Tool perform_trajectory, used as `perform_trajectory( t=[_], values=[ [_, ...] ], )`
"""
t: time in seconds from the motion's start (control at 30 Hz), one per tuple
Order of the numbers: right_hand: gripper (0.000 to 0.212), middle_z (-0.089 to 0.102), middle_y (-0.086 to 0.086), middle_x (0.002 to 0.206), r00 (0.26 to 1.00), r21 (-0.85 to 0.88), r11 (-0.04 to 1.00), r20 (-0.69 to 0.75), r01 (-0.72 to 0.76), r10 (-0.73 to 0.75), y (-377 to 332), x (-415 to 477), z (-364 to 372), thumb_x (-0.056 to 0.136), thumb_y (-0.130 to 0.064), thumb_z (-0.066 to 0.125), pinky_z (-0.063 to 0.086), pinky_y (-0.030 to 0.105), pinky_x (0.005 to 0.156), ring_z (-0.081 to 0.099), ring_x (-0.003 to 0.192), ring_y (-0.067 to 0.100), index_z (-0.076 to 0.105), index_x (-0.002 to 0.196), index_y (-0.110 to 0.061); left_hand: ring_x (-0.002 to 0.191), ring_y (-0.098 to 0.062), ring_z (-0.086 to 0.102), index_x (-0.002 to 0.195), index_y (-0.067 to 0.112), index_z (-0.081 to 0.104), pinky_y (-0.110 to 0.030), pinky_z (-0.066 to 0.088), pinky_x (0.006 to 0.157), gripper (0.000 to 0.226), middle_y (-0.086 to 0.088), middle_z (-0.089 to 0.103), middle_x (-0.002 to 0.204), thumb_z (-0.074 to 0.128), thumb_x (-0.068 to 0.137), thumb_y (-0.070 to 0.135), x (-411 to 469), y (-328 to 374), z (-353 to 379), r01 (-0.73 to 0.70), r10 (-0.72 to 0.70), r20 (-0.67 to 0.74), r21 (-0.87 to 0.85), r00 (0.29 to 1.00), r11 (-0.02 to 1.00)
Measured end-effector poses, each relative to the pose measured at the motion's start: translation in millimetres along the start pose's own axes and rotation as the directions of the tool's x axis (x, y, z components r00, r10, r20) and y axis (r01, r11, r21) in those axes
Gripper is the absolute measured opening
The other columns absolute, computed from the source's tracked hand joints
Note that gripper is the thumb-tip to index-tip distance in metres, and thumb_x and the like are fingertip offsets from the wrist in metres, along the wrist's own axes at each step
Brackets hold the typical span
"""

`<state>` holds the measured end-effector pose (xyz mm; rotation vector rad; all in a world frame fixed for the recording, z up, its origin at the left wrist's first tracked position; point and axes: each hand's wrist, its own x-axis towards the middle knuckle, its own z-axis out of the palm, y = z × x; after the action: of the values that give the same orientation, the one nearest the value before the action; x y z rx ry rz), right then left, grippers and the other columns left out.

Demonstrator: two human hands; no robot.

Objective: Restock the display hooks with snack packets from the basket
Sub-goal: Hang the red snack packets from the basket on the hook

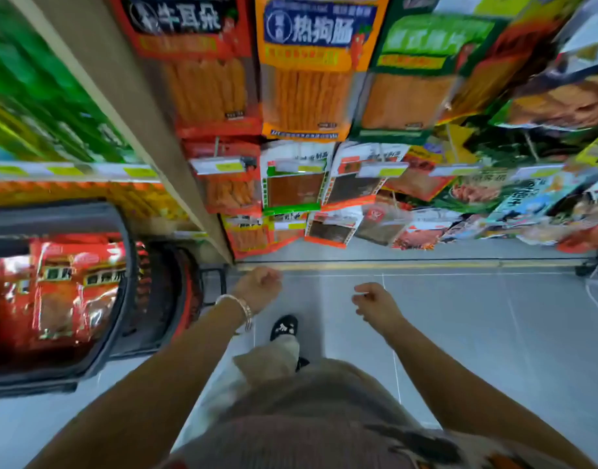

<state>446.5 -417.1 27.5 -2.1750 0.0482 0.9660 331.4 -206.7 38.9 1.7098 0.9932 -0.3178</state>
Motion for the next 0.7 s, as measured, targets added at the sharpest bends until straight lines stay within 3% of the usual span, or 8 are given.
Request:
perform_trajectory(
  t=[0.13, 0.23, 0.27, 0.33, 0.47, 0.53, 0.63, 0.7],
  values=[
    [0.026, 0.061, 0.016, 0.107, 0.965, -0.302, 0.953, 0.242, -0.023, 0.100, 52.6, -23.0, 24.2, 0.094, -0.015, 0.054, 0.048, 0.036, 0.086, 0.063, 0.095, 0.032, 0.053, 0.118, -0.005, 0.084, -0.021, 0.055, 0.111, 0.004, 0.060, -0.031, 0.045, 0.079, 0.021, -0.013, 0.061, 0.100, 0.054, 0.092, 0.009, -65.1, -82.3, 34.4, 0.282, -0.279, 0.056, -0.051, 0.959, 0.958],
    [0.023, 0.059, 0.034, 0.100, 0.924, -0.422, 0.906, 0.362, 0.046, 0.121, 75.0, -34.2, 42.2, 0.092, -0.007, 0.052, 0.047, 0.044, 0.079, 0.060, 0.088, 0.042, 0.055, 0.103, 0.014, 0.101, -0.024, 0.058, 0.110, 0.010, 0.064, -0.027, 0.042, 0.091, 0.022, -0.010, 0.062, 0.115, 0.054, 0.092, 0.019, -107.6, -132.5, 55.4, 0.368, -0.366, 0.075, -0.014, 0.927, 0.930],
    [0.021, 0.058, 0.034, 0.092, 0.912, -0.453, 0.890, 0.385, 0.056, 0.138, 77.7, -37.9, 47.8, 0.090, -0.005, 0.053, 0.046, 0.044, 0.075, 0.058, 0.080, 0.037, 0.056, 0.094, 0.015, 0.107, -0.025, 0.058, 0.110, 0.009, 0.066, -0.025, 0.042, 0.092, 0.024, -0.011, 0.063, 0.116, 0.054, 0.092, 0.020, -116.6, -141.9, 55.3, 0.387, -0.386, 0.051, -0.017, 0.921, 0.922],
    [0.018, 0.054, 0.021, 0.079, 0.885, -0.475, 0.877, 0.436, 0.075, 0.161, 84.5, -41.5, 57.8, 0.087, -0.005, 0.054, 0.044, 0.040, 0.071, 0.052, 0.075, 0.027, 0.057, 0.081, 0.011, 0.095, -0.028, 0.063, 0.108, 0.007, 0.067, -0.024, 0.049, 0.083, 0.022, -0.014, 0.068, 0.101, 0.054, 0.091, 0.015, -129.1, -159.3, 52.6, 0.438, -0.449, -0.009, -0.196, 0.894, 0.877],
    [0.013, 0.061, 0.012, 0.084, 0.853, -0.528, 0.834, 0.500, 0.162, 0.151, 80.8, -35.5, 81.3, 0.087, -0.012, 0.054, 0.050, 0.044, 0.084, 0.063, 0.084, 0.031, 0.061, 0.080, -0.004, 0.066, -0.021, 0.058, 0.095, 0.012, 0.065, -0.021, 0.051, 0.055, 0.016, -0.010, 0.064, 0.081, 0.049, 0.093, 0.010, -143.6, -185.2, 34.1, 0.461, -0.568, -0.084, -0.495, 0.819, 0.737],
    [0.013, 0.061, 0.012, 0.082, 0.842, -0.566, 0.792, 0.524, 0.231, 0.129, 67.6, -29.7, 97.4, 0.087, -0.014, 0.054, 0.051, 0.043, 0.080, 0.062, 0.079, 0.030, 0.060, 0.081, -0.005, 0.062, -0.018, 0.057, 0.095, 0.013, 0.065, -0.015, 0.048, 0.048, 0.017, -0.008, 0.063, 0.080, 0.048, 0.092, 0.010, -150.1, -203.3, 25.4, 0.455, -0.615, -0.109, -0.576, 0.781, 0.680],
    [0.014, 0.060, 0.007, 0.079, 0.823, -0.609, 0.742, 0.551, 0.281, 0.140, 40.4, -22.1, 131.2, 0.091, -0.016, 0.051, 0.044, 0.027, 0.061, 0.058, 0.070, 0.022, 0.059, 0.097, -0.007, 0.082, -0.024, 0.062, 0.105, 0.007, 0.066, -0.025, 0.048, 0.065, 0.021, -0.014, 0.066, 0.099, 0.050, 0.091, 0.008, -157.5, -234.9, 11.3, 0.438, -0.655, -0.145, -0.636, 0.741, 0.636],
    [0.014, 0.056, 0.006, 0.076, 0.805, -0.628, 0.709, 0.575, 0.322, 0.143, 15.1, -20.4, 159.3, 0.092, -0.016, 0.049, 0.039, 0.020, 0.051, 0.053, 0.063, 0.016, 0.057, 0.098, -0.005, 0.085, -0.023, 0.063, 0.105, 0.006, 0.065, -0.023, 0.043, 0.059, 0.020, -0.015, 0.066, 0.101, 0.050, 0.092, 0.010, -160.3, -254.1, -6.3, 0.418, -0.669, -0.140, -0.683, 0.729, 0.599]
  ],
)
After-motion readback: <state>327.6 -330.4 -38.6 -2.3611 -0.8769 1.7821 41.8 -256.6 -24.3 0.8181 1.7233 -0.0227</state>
